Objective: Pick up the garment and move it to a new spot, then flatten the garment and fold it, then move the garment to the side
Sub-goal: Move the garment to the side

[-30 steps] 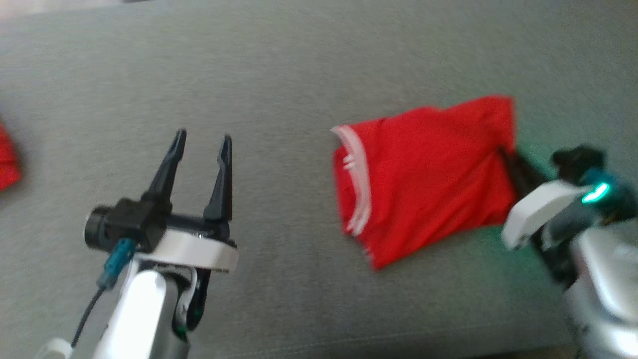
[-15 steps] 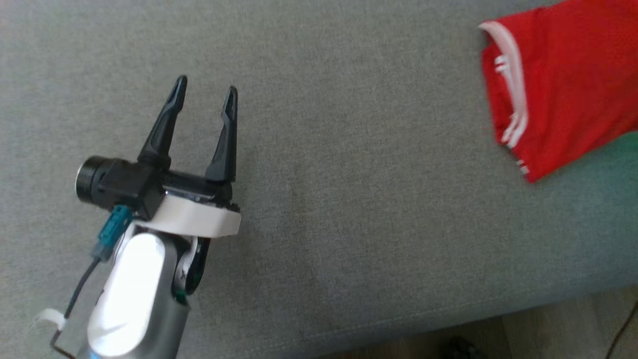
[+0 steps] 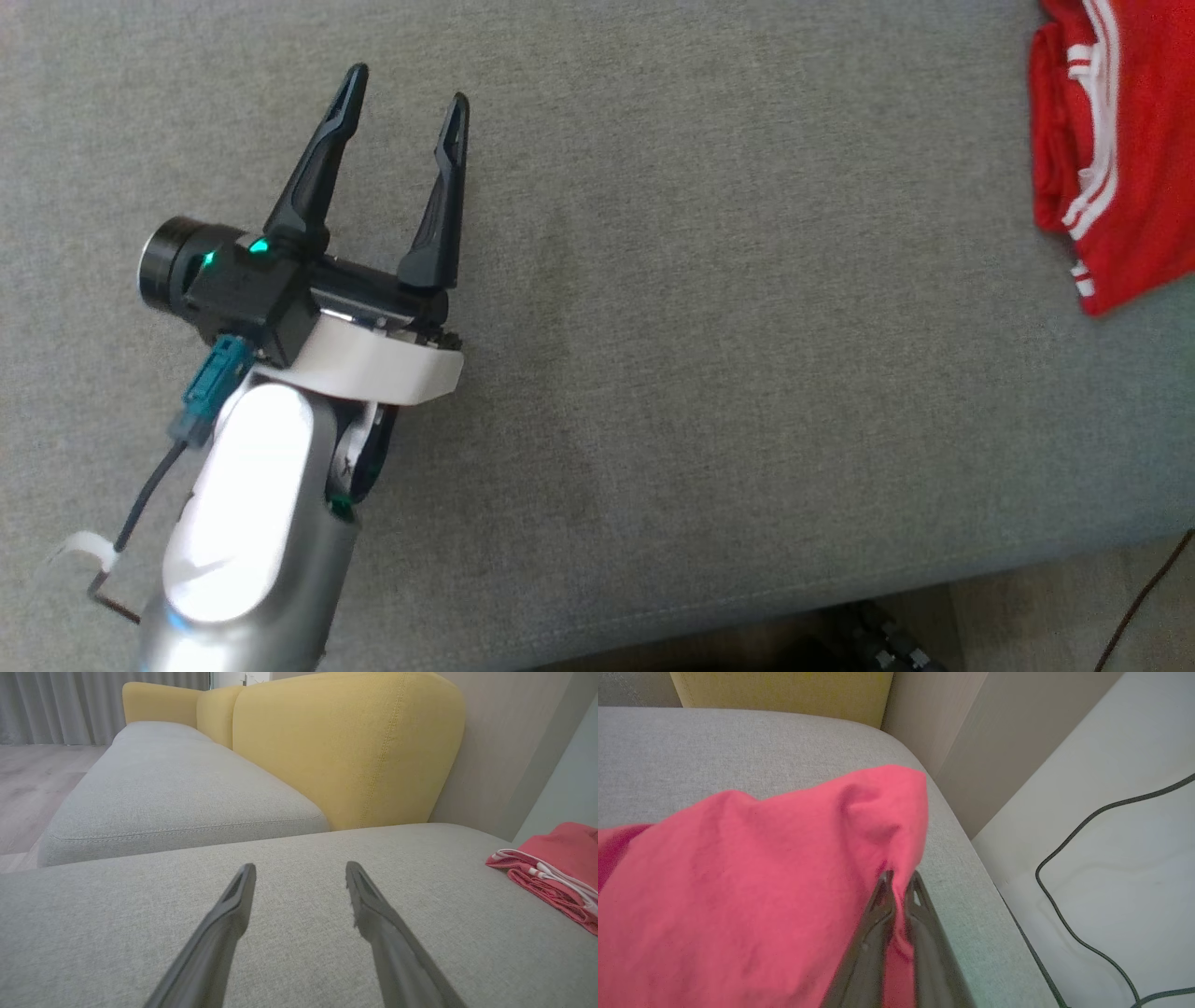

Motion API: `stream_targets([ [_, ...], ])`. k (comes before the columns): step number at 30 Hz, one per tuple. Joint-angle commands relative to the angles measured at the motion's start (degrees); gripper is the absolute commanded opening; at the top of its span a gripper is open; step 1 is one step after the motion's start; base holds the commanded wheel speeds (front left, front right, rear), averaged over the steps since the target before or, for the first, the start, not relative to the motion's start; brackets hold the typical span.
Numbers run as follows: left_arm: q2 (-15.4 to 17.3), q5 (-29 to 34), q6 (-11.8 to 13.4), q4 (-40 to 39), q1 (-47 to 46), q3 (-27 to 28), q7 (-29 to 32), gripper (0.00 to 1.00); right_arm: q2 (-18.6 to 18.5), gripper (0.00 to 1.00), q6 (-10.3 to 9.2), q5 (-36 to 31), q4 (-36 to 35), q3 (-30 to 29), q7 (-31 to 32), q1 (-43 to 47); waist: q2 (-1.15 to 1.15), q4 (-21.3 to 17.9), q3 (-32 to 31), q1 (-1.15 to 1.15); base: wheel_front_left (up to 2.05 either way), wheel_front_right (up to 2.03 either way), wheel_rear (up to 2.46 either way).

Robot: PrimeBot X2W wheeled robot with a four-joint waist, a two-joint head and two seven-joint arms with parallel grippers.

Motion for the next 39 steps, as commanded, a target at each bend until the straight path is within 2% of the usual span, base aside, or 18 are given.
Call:
stream_targets([
  [1,0.6,0.7,-0.4,-1.8,-1.3,1.6,-0.3,1.00,-1.0,0.00,-0.05,-0.5,-0.9,-0.6,-1.3,-1.4,0.00,0.3,0.5,-0.01,0.00,0.00,0.00],
  [2,0.5,0.7,-0.4,-1.7,-1.4,1.7,-0.3,1.00,-0.9,0.08,-0.05,-0.8,-0.4,-0.8,-1.9,-1.8,0.00,0.4,0.6,-0.01,0.00,0.00,0.00],
  [3,0.5,0.7,-0.5,-1.7,-1.6,1.7,-0.3,1.00,-0.8,0.22,-0.05,-0.9,-0.1,-0.9,-3.1,-2.3,0.00,0.5,0.8,-0.01,0.00,0.00,0.00],
  [4,0.5,0.7,-0.6,-1.6,-1.7,1.8,-0.3,1.00,-0.7,0.30,-0.05,-0.9,0.5,-1.2,-4.0,-2.7,0.00,0.6,0.9,-0.01,0.00,0.00,0.00],
  [5,0.5,0.7,-0.6,-1.6,-1.7,1.8,-0.3,1.00,-0.6,0.43,-0.05,-1.2,1.4,-1.8,-4.2,-3.0,0.00,0.7,1.0,-0.01,0.00,0.00,0.00],
  [6,0.4,0.7,-0.7,-1.5,-1.7,1.9,-0.3,1.00,-0.7,0.76,-0.05,-1.8,2.3,-2.6,-4.4,-3.3,0.00,0.8,1.0,-0.01,0.00,0.00,0.00],
  [7,0.4,0.7,-0.7,-1.4,-1.8,2.0,-0.3,1.00,-0.4,1.00,-0.05,-1.7,3.1,-3.2,-4.7,-3.8,0.00,0.9,1.1,-0.01,0.00,0.00,0.00],
  [13,0.3,0.5,-0.8,-0.9,-0.9,2.9,-0.3,1.00,1.4,1.00,-0.05,-3.0,5.5,-4.1,-7.1,-4.6,0.00,0.8,-0.5,-0.01,0.00,0.00,0.00],
  [19,0.3,0.3,-0.3,-0.1,1.8,4.0,-0.3,1.00,5.1,1.00,-0.05,-2.1,2.2,-2.1,-11.9,-2.3,0.00,0.1,-4.7,-0.01,0.00,0.00,0.00],
  [27,0.1,-0.3,0.7,0.8,7.0,5.8,-0.3,1.00,12.5,1.00,-0.05,1.0,-11.9,4.4,-16.5,8.8,0.00,0.2,-12.4,-0.01,0.00,0.00,0.00],
  [33,0.0,-0.7,1.6,1.1,10.6,6.8,-0.3,1.00,19.3,1.00,-0.05,1.7,-25.0,9.7,-15.8,18.3,0.00,2.1,-16.9,-0.01,0.00,0.00,0.00],
  [39,0.0,-1.2,2.5,1.3,13.6,8.1,-0.3,1.00,22.7,1.00,-0.05,1.9,-33.0,13.8,-13.7,26.1,0.00,5.1,-20.4,-0.01,0.00,0.00,0.00],
])
